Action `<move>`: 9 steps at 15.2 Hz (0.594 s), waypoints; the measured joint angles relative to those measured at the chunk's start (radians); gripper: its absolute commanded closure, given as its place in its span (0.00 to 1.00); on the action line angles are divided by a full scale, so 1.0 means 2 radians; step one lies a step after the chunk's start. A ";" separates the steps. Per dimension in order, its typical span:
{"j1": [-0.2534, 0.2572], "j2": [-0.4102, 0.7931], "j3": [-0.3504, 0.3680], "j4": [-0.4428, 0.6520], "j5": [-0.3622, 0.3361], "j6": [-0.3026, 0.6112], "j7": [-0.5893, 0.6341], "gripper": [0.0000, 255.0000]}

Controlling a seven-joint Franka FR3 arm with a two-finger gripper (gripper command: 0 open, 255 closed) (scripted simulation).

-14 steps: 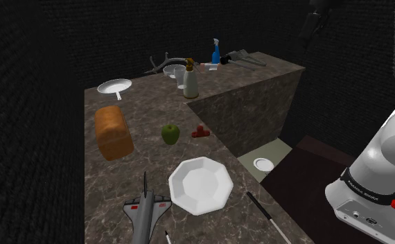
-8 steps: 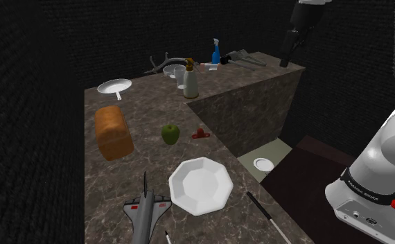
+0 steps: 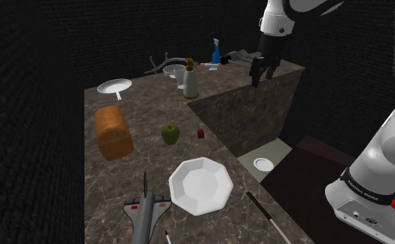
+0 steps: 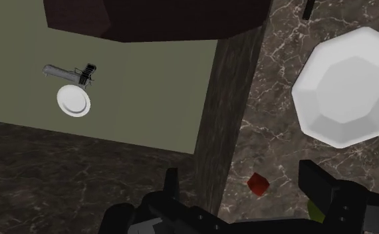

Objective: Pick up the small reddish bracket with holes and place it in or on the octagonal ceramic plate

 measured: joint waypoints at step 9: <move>0.001 0.156 0.041 0.030 0.000 0.117 0.073 0.00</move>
